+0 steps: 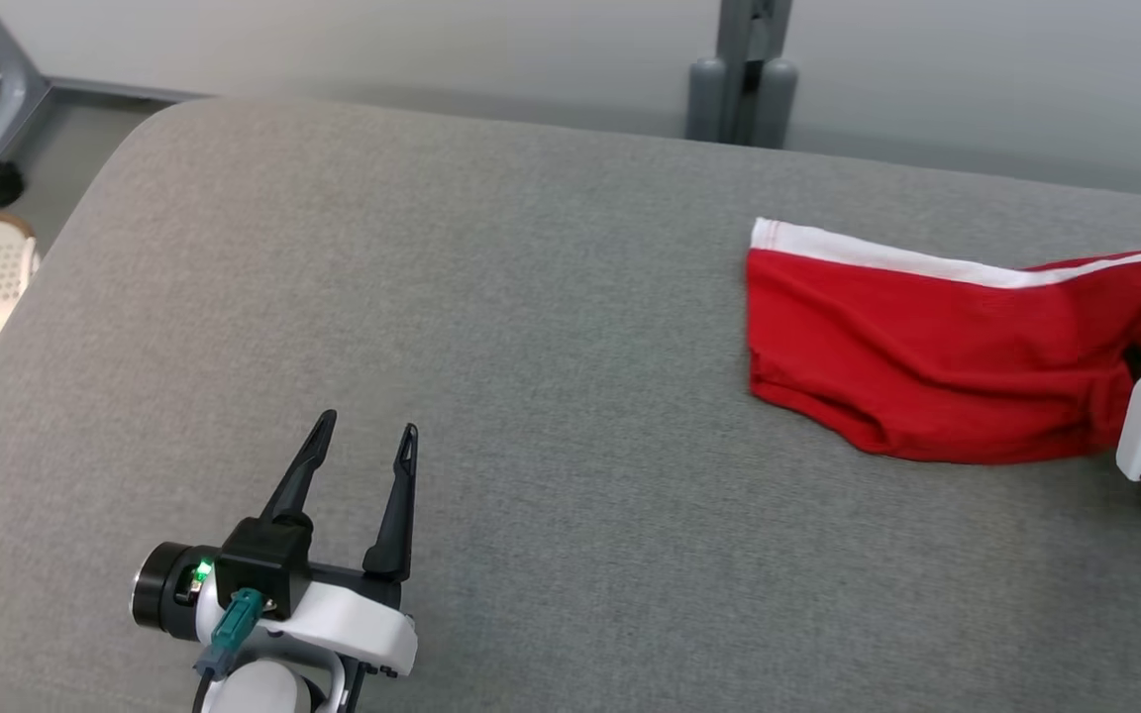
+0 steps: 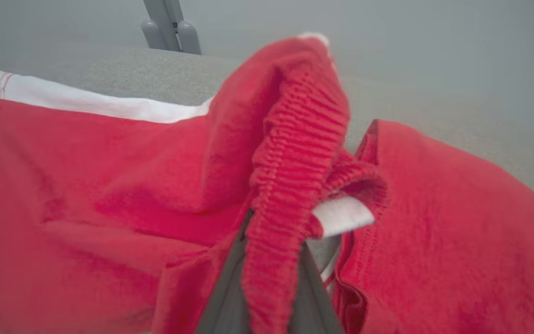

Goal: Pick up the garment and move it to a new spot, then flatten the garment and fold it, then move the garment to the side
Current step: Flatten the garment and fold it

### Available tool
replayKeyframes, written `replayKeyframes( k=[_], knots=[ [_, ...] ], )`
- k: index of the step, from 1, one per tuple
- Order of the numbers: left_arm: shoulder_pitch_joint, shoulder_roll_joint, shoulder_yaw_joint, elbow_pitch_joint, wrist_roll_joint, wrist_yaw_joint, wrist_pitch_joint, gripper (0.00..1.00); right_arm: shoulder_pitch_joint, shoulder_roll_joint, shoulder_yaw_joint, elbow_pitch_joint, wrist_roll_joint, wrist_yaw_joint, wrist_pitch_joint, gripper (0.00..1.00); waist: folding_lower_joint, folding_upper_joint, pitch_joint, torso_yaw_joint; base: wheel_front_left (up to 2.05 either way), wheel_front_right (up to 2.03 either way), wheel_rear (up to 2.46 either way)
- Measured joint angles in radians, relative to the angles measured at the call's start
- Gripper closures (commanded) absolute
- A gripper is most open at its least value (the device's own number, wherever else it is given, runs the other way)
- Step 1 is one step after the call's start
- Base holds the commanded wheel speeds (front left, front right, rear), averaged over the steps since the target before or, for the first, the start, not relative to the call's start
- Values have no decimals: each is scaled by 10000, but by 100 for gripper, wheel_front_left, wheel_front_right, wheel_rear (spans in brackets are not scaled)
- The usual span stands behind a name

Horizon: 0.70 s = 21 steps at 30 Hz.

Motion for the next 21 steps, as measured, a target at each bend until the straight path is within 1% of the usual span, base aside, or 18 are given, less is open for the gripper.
replayKeyframes(
  k=[6, 12, 21],
  knots=[
    [-36, 8, -136, 8, -105, 88, 0, 0, -580, 188, 226, 351, -270, 2, 282, 100, 0, 0, 314, 371, 0, 0, 0],
    [-179, 4, -161, 71, -142, 165, 0, 0, -941, 573, 418, 314, -391, 2, 339, 100, 0, 0, 150, 360, 0, 0, 0],
    [-112, 8, -194, 151, -196, 221, 0, 0, -1046, 1356, 349, -523, 351, 2, 957, 100, 0, 0, -313, 191, 0, 0, 0]
  ],
)
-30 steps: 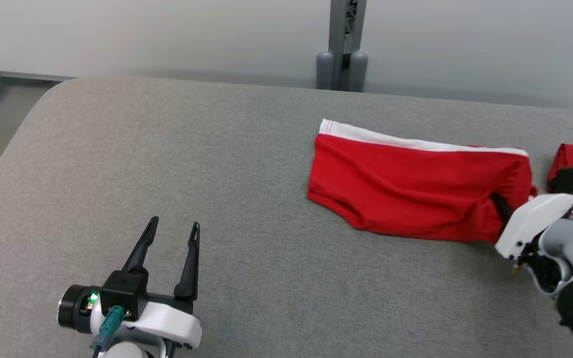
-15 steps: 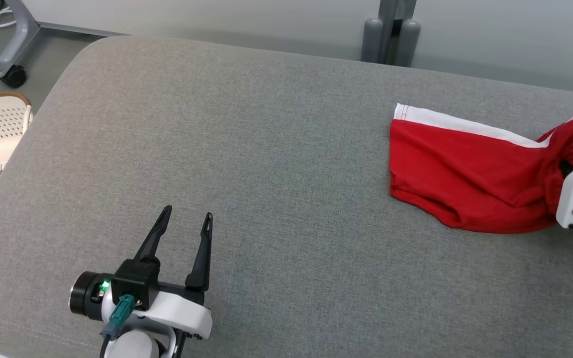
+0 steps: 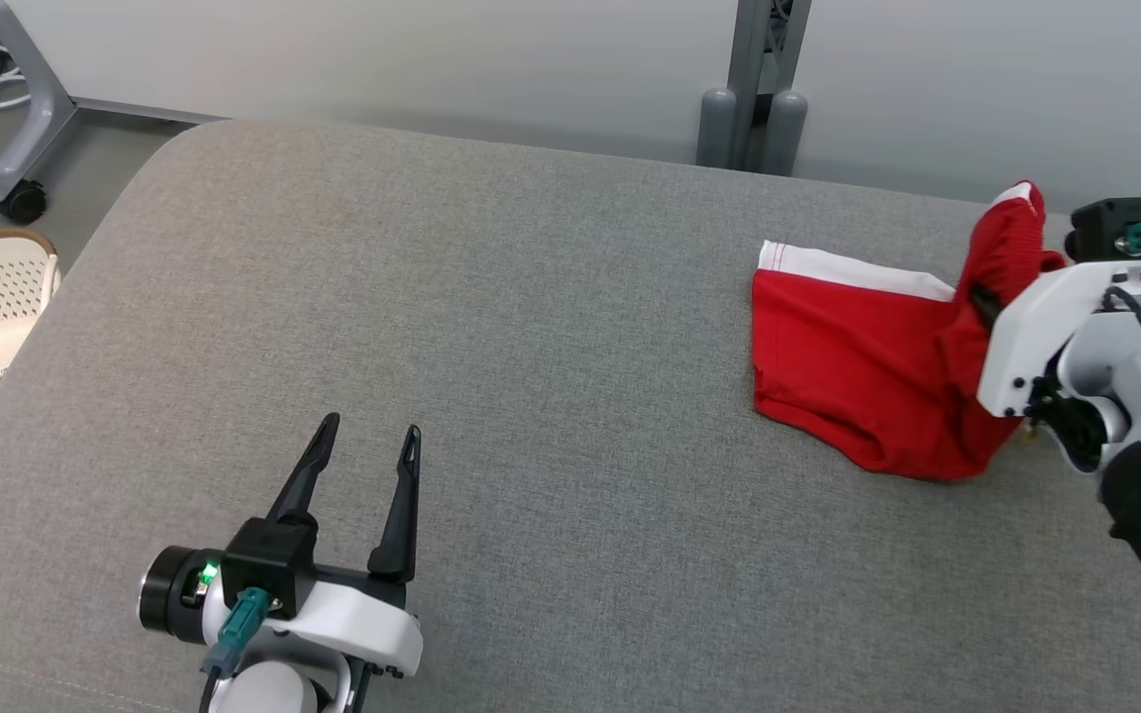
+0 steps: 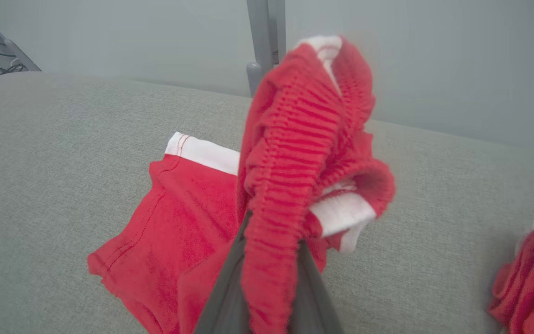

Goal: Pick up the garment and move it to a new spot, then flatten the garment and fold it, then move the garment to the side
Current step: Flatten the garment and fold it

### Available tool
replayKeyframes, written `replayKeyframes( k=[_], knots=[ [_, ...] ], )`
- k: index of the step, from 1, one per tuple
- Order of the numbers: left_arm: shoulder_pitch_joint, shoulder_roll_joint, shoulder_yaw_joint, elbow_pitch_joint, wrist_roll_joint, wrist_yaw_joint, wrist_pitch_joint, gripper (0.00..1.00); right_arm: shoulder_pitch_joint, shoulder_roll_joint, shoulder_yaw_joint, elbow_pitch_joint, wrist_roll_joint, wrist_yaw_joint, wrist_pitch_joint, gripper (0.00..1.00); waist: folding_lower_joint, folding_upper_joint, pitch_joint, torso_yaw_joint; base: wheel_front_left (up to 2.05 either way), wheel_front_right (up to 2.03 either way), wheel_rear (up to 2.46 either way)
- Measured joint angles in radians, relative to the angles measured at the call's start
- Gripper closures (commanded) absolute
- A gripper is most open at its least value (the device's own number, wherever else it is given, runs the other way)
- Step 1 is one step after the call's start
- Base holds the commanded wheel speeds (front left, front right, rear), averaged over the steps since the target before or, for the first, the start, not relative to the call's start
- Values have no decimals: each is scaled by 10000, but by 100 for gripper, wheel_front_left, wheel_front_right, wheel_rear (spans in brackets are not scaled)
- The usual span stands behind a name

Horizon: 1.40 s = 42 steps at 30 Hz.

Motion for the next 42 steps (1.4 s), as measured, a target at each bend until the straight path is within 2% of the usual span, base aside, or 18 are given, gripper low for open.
replayKeyframes(
  k=[9, 18, 26, 27, 28, 29, 35, 42],
  knots=[
    [121, -2, -86, -6, -121, 12, 0, 0, 23, 688, -125, -568, 754, 0, 566, 100, 0, 0, -18, 265, 0, 0, 0],
    [52, 0, -326, -54, -320, 90, 0, 0, -227, 777, -77, 497, 520, -2, 94, 100, 0, -1, 505, 928, 0, 0, 0],
    [-127, 0, -589, -81, -520, 188, 0, 0, -479, 849, 86, 805, 314, -2, -224, 100, 0, -1, 1038, 1461, 0, 0, 0],
    [-146, 0, -616, -81, -566, 209, 0, 0, -479, 888, 84, 807, 349, 0, -196, 91, 1, -1, 1085, 1508, 0, 0, 0],
    [-156, 2, -637, -90, -570, 219, 0, 0, -479, 915, 105, 813, 359, 0, -109, 56, 0, -1, 1124, 1551, 0, 0, 0],
    [-160, 0, -663, -98, -589, 221, 0, 0, -476, 924, 178, 834, 349, -2, -12, 0, 0, 0, 1157, 1590, 0, 0, 0],
    [-270, 0, -665, -77, -637, 301, 0, 0, -456, 957, 316, 823, 311, 0, 82, 0, 0, 0, 1155, 1615, 0, 0, 0],
    [-261, -2, -577, 8, -543, 291, 0, 0, -477, 1041, 802, 614, 48, 0, 23, 0, 0, 0, 788, 1309, 0, 0, 0]
  ],
)
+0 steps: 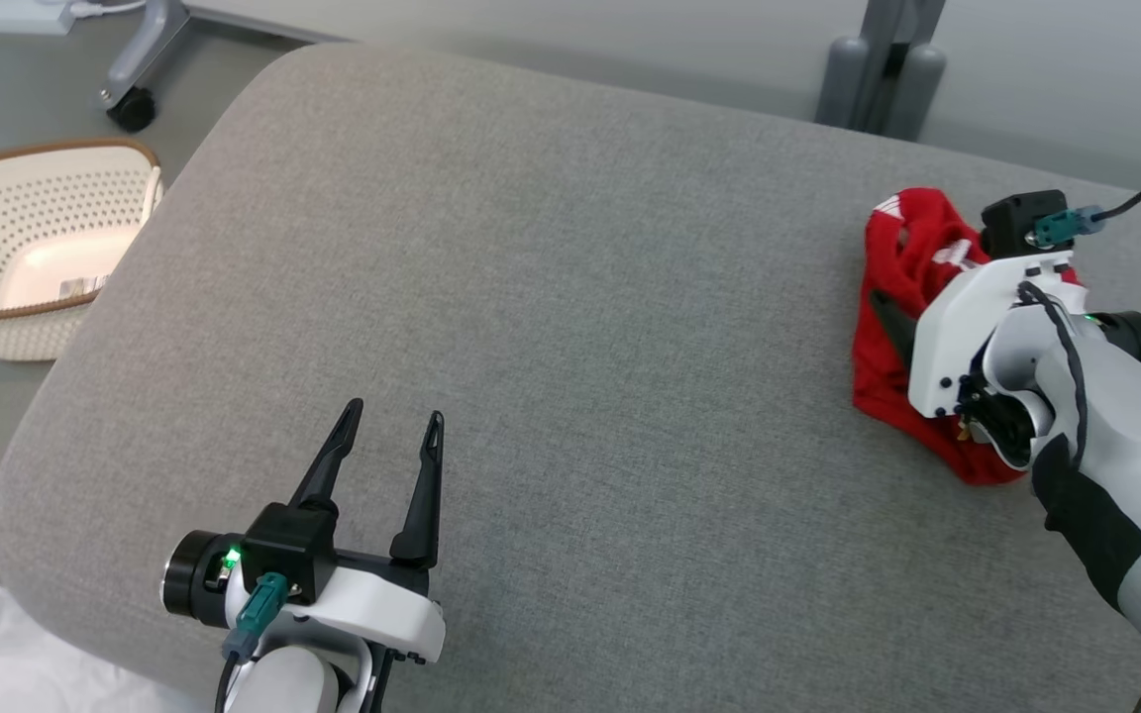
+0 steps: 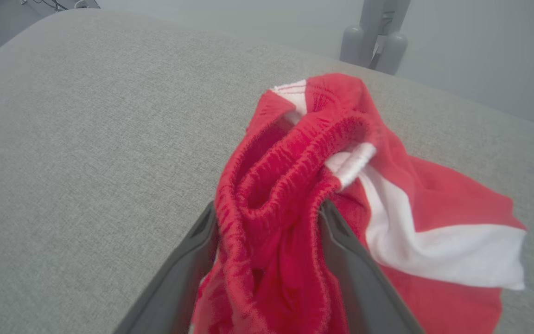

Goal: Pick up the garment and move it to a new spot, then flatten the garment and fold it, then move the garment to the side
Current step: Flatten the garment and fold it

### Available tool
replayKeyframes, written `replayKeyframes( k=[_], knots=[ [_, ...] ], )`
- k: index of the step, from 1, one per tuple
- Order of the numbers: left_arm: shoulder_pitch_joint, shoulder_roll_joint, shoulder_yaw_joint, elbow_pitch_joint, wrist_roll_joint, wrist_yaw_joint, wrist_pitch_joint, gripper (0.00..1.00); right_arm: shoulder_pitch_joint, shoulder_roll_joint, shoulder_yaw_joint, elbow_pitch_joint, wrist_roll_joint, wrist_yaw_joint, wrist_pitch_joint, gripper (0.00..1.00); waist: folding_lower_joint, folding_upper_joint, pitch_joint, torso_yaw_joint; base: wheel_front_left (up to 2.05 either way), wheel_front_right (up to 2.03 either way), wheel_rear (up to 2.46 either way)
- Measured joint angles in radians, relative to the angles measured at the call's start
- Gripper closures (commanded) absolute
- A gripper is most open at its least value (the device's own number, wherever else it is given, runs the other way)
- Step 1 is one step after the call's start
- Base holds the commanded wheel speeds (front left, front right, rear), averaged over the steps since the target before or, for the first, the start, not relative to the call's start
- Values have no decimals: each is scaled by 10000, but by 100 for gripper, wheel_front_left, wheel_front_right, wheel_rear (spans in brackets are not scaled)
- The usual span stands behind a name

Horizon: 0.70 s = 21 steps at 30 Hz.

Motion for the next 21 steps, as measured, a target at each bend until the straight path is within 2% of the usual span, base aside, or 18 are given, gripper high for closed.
replayKeyframes(
  k=[10, 15, 18, 21],
  knots=[
    [272, 2, 495, 29, 353, -165, 0, 0, -211, 17, 688, -1141, -295, 0, -245, 0, 0, 0, -912, -744, 0, 0, 0],
    [405, -2, 669, -130, 357, -255, 0, 0, -402, -512, 604, -1615, -493, 0, -1542, 0, 0, 0, -1371, -1297, 0, 0, 0],
    [420, -2, 765, -293, 224, -249, 0, 0, -354, -844, 430, -1549, -851, 0, -2646, 0, 0, 0, -1553, -1558, 0, 0, 0],
    [425, 0, 825, -435, 167, -234, 0, 0, -34, -1055, 8, -1463, -1080, 0, -3267, 0, 0, 0, -1661, -1810, 0, 0, 0]
  ],
)
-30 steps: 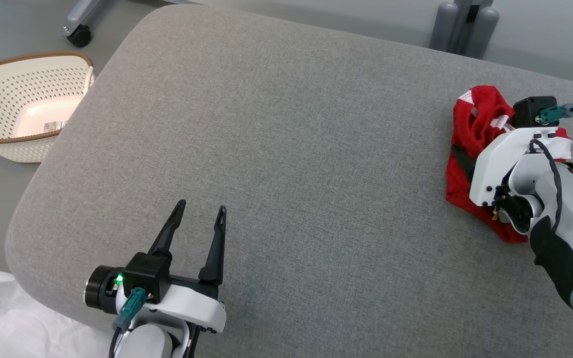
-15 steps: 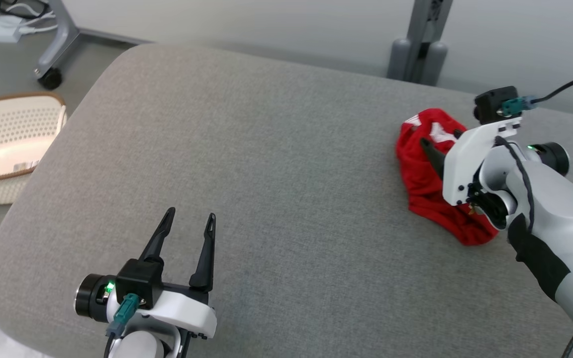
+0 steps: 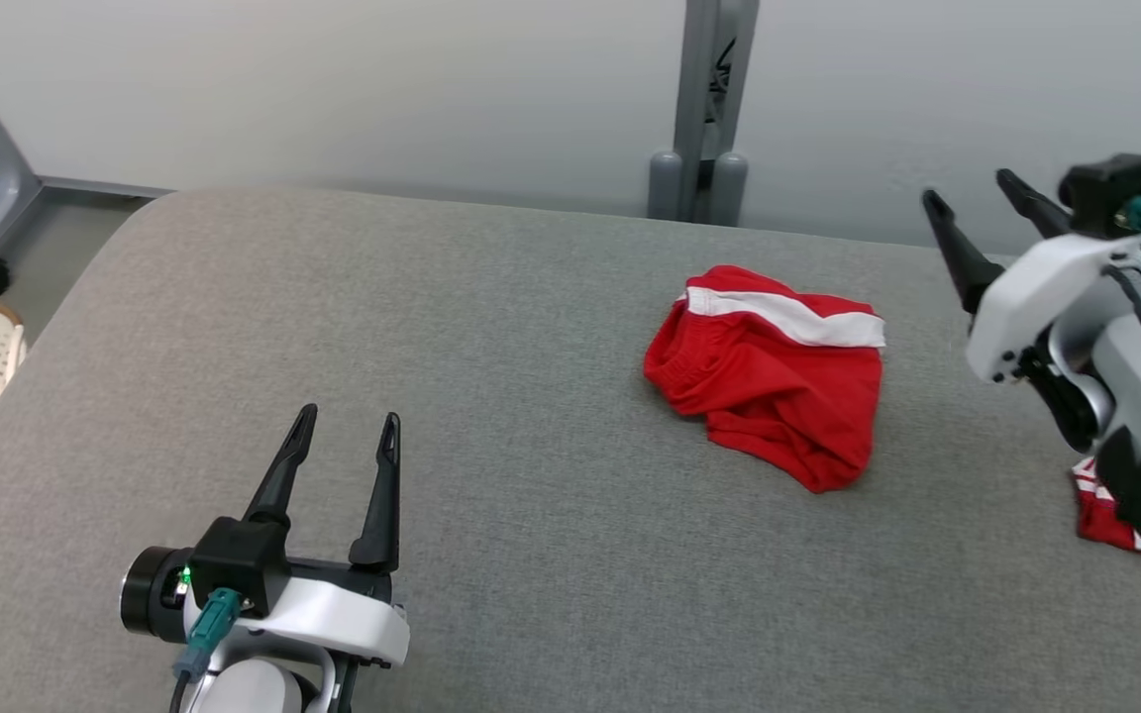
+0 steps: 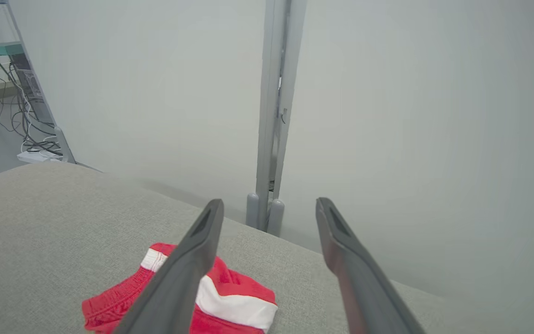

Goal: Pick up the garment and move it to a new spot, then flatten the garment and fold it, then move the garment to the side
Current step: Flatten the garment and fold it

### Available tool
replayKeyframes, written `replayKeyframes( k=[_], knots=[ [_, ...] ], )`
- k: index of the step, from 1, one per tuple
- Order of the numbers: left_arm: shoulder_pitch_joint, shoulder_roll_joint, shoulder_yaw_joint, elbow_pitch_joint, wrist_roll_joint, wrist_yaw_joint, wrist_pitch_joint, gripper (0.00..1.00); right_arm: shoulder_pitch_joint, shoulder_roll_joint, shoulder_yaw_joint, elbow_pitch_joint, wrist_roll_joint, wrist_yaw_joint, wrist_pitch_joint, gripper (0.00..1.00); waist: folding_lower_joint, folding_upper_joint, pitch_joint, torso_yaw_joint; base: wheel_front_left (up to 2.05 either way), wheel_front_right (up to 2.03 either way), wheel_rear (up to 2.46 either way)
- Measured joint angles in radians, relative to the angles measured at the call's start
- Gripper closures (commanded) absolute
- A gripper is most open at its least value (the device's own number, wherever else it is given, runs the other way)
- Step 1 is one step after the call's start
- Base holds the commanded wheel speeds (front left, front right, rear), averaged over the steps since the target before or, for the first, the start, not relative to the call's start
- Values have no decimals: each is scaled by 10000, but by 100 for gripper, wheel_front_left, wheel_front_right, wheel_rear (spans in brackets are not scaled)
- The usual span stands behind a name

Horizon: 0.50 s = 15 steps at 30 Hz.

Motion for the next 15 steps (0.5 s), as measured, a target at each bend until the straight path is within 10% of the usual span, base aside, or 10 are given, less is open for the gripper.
replayKeyframes(
  k=[8, 15],
  knots=[
    [12, -2, 144, -240, -102, 75, 0, 0, 2609, -846, -5246, -3041, -3225, -2, -127, 0, 0, 0, 0, -537, 0, 0, 0],
    [252, 0, 194, -182, -65, 56, 0, 0, 6771, 1312, -8997, -6061, -6397, 2, -123, 0, 0, 0, -81, -762, 0, 0, 0]
  ],
)
